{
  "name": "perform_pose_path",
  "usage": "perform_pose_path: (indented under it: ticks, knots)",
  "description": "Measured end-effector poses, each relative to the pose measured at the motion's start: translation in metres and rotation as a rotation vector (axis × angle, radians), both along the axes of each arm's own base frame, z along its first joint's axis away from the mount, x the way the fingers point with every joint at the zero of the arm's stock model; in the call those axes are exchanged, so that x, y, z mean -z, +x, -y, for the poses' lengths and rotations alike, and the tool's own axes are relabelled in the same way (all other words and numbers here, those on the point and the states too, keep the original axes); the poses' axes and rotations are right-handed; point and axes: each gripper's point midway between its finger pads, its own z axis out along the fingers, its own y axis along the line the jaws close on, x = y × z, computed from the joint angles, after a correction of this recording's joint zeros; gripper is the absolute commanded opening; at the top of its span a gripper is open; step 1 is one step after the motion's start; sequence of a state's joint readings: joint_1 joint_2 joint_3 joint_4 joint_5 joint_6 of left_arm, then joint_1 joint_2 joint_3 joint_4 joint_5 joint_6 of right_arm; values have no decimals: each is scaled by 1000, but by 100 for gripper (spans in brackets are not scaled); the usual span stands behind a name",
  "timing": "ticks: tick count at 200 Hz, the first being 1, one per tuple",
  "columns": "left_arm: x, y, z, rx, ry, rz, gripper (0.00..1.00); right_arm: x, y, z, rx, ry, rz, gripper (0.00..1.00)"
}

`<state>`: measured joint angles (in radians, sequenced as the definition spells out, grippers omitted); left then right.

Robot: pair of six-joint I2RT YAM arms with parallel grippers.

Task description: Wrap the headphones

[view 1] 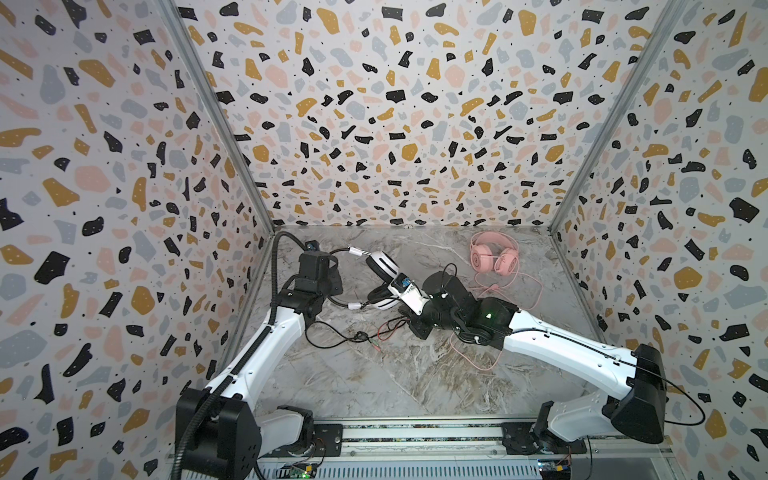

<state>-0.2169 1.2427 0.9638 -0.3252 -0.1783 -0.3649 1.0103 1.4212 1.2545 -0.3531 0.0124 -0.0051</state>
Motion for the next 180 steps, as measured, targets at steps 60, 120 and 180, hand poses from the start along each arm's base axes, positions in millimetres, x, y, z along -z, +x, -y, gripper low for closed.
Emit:
perform_pose_path:
  ticks: [60, 120, 180]
  knots:
    - [11, -1, 8, 61, 5, -40, 0, 3, 27, 17, 95, -28, 30, 0]
    - [11, -2, 13, 97, -4, -42, 0, -17, 50, 43, 197, -6, 84, 0]
    - [11, -3, 21, 141, -23, -44, 0, -25, 73, 69, 304, -34, 143, 0]
